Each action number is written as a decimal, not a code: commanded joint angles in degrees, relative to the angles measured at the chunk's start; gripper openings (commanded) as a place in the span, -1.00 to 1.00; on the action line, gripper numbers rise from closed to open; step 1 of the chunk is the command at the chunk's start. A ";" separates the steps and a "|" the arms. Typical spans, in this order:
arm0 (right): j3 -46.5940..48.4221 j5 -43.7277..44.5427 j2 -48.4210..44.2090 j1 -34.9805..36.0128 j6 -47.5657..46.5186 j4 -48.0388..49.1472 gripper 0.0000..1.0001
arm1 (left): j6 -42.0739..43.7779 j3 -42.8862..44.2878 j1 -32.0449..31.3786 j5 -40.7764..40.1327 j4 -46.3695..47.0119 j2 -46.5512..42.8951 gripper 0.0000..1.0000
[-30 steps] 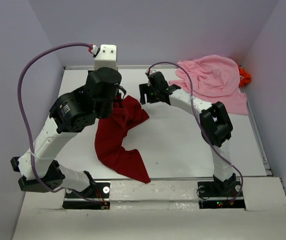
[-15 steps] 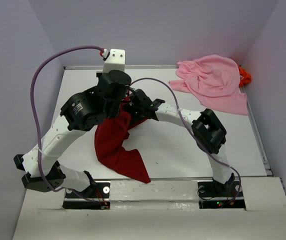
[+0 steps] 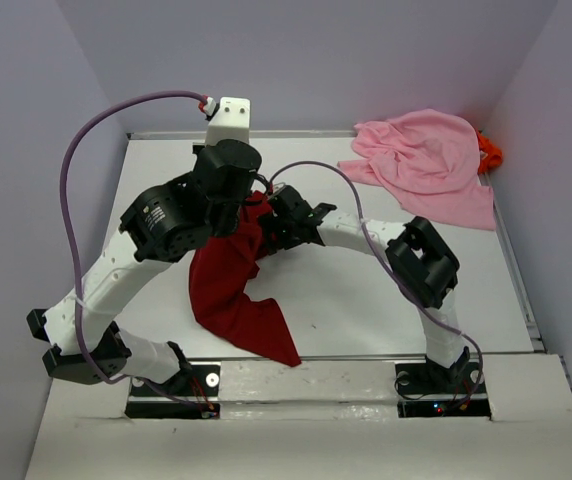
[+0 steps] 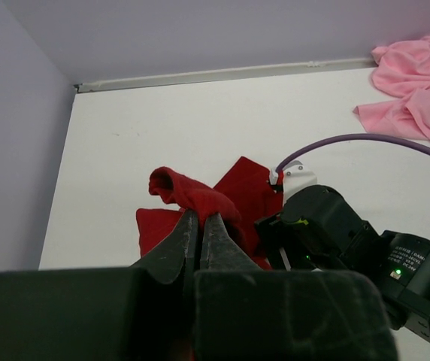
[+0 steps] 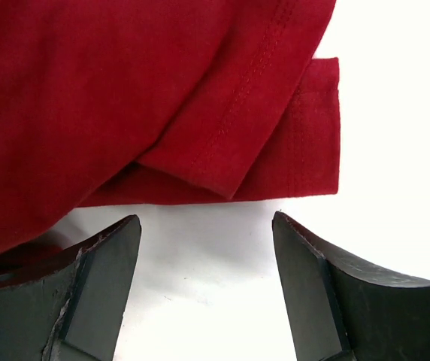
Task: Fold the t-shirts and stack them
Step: Flatten the tshirt out
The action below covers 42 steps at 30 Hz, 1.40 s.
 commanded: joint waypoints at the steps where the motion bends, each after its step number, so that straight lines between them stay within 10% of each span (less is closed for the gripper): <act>1: 1.55 1.41 -2.14 0.13 -0.37 1.55 0.52 | -0.78 0.73 0.40 -0.52 2.62 -2.08 -1.00; 19: 8.05 0.18 7.10 -0.40 -0.28 2.78 0.45 | -1.05 -0.15 0.40 1.23 2.09 -4.10 -1.00; 29: 6.65 0.26 6.66 -0.93 -0.55 2.95 -1.00 | -0.87 -1.65 0.40 1.76 2.35 -4.63 -1.00; 42: 0.77 10.11 -8.53 -0.93 -7.66 0.41 -1.00 | 0.89 -3.67 0.40 1.76 4.90 -4.19 -1.00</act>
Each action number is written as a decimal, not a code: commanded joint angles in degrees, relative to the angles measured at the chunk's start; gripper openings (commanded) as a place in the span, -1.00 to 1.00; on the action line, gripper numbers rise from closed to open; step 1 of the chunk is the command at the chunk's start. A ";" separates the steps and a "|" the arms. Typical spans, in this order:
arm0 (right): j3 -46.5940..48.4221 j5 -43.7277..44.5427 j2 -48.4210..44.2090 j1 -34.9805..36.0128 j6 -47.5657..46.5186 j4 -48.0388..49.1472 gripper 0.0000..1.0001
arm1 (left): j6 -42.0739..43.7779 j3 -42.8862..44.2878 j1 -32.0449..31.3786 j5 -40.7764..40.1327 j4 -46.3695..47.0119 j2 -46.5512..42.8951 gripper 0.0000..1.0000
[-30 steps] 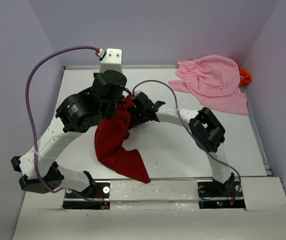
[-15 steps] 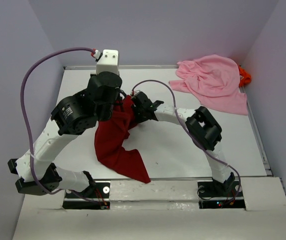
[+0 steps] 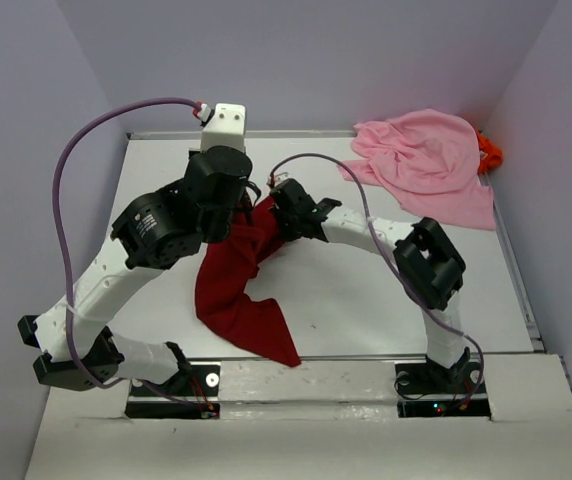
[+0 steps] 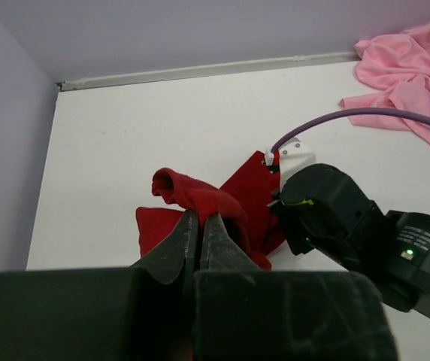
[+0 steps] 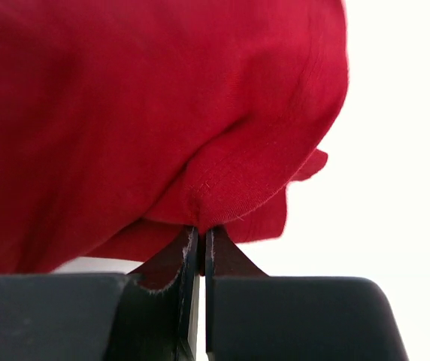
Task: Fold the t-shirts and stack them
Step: Flatten the tshirt out
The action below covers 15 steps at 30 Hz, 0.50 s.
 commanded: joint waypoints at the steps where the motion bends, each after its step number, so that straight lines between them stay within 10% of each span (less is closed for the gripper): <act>1: -0.33 7.30 -10.17 -0.12 -2.86 -1.14 -1.00 | 1.17 0.66 0.31 -1.14 3.46 -0.96 -1.00; 7: -4.37 12.68 -17.75 -0.12 -0.14 -5.19 -1.00 | 2.49 2.86 0.40 -1.06 3.37 0.80 -1.00; 11: -4.38 12.69 -17.50 -0.12 0.40 -5.55 0.02 | 2.49 2.07 0.39 -0.44 4.16 0.45 -1.00; 15: -2.62 11.72 -15.21 -0.12 0.22 -5.64 0.53 | 2.58 1.37 0.40 -0.62 3.81 0.01 -1.00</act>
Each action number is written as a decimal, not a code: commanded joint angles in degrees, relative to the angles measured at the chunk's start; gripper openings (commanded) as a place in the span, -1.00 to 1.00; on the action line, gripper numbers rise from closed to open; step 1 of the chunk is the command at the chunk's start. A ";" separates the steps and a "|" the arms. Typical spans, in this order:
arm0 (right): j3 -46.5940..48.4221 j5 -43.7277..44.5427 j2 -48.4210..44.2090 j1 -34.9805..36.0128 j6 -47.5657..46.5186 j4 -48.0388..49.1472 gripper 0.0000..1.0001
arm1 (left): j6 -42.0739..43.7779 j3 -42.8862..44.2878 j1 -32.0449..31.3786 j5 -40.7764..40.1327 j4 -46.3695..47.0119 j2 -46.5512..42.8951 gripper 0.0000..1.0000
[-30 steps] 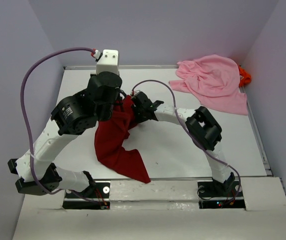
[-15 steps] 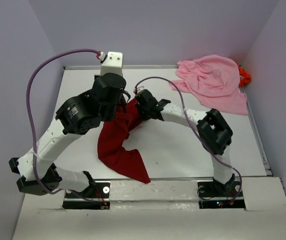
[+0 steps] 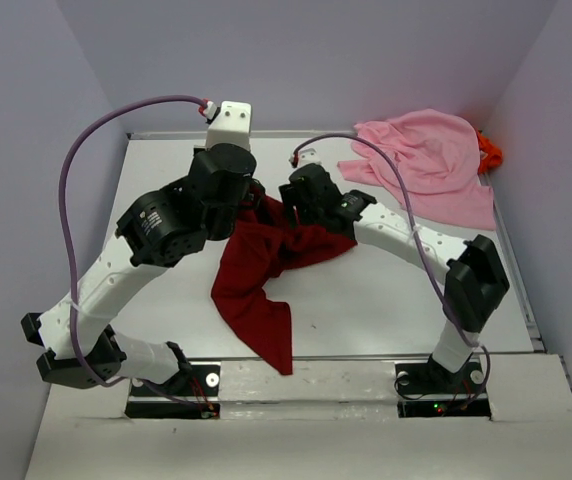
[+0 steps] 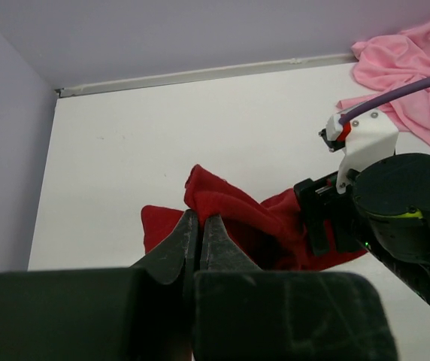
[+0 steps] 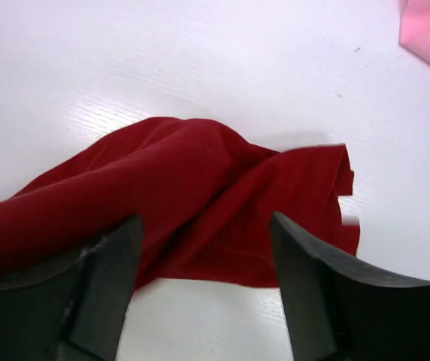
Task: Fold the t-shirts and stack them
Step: Flatten the tshirt out
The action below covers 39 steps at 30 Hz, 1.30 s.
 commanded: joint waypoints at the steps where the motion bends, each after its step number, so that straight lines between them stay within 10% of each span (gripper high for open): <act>1: 1.03 0.49 2.54 -0.05 0.02 -1.20 0.57 | 0.98 0.65 0.40 -1.34 2.41 -1.17 -1.00; 13: -0.28 1.53 7.20 -2.77 4.41 -1.73 0.54 | 1.25 1.87 0.40 -4.15 0.21 -2.58 -1.00; 28: -17.77 -0.75 -12.84 -3.39 8.55 -1.11 0.51 | 2.39 -6.56 3.47 -2.58 6.89 -3.37 -1.00; 39: -17.60 -3.65 -2.74 -3.39 9.16 2.31 0.50 | 2.39 -4.10 3.56 -1.69 6.10 -2.49 -1.00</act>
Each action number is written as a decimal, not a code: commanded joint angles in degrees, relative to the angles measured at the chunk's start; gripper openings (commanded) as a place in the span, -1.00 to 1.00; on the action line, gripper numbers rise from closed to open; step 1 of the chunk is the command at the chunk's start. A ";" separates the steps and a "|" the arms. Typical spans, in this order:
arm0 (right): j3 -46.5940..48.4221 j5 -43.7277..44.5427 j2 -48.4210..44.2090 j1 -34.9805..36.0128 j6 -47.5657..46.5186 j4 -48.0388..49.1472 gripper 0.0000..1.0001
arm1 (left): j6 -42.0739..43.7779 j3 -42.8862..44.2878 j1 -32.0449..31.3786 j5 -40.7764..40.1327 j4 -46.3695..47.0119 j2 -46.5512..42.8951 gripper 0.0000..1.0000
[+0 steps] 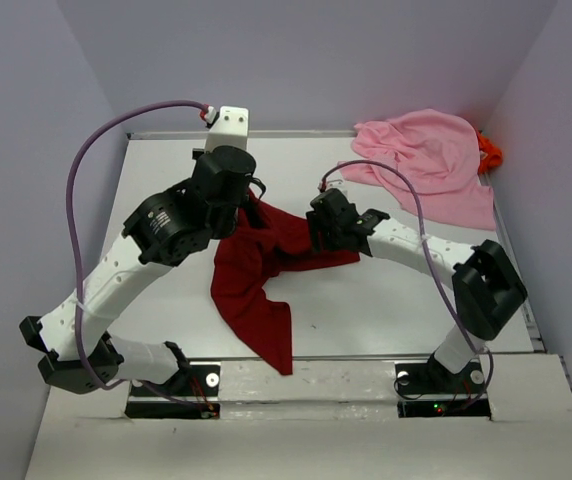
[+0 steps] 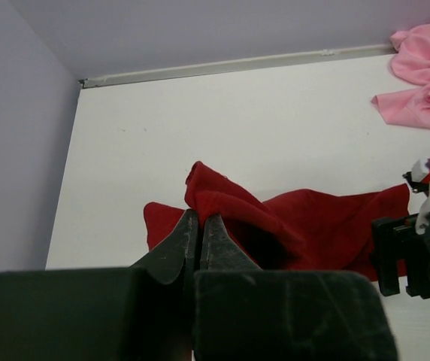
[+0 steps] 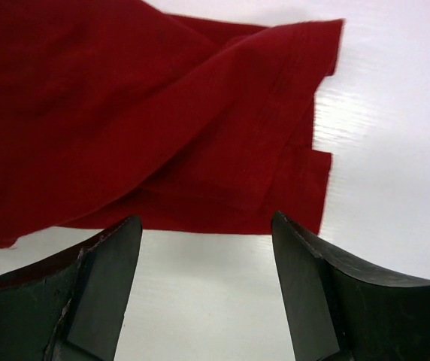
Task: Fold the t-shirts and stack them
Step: Flatten the tshirt out
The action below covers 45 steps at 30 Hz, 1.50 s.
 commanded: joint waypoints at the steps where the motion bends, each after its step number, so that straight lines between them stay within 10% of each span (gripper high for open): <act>1: -0.44 -1.79 4.37 0.19 1.27 3.95 0.49 | 0.55 3.00 0.21 -1.14 2.19 -0.74 -1.00; 14: 0.26 -0.30 9.65 0.19 1.80 6.06 0.44 | 0.47 4.23 0.30 -0.53 1.13 -1.62 -1.00; 22: -0.88 -1.62 9.82 0.19 2.68 7.56 -0.23 | 0.55 3.97 0.30 -0.53 0.87 -2.76 -1.00; 28: -0.88 -2.14 11.49 -0.34 2.94 7.38 0.50 | 0.64 5.55 0.22 -0.09 0.17 -2.59 -1.00; 33: -0.79 -2.06 12.90 -0.34 2.68 7.21 0.50 | 0.64 5.90 0.21 0.00 0.08 -2.68 -1.00; 42: -1.06 -2.14 13.34 -0.86 2.86 7.29 -0.78 | 0.90 4.85 0.21 0.35 0.69 -2.59 -1.00; 45: -0.97 -1.88 12.55 -0.86 2.51 7.21 -0.90 | 0.90 4.41 0.21 0.44 0.87 -2.59 -1.00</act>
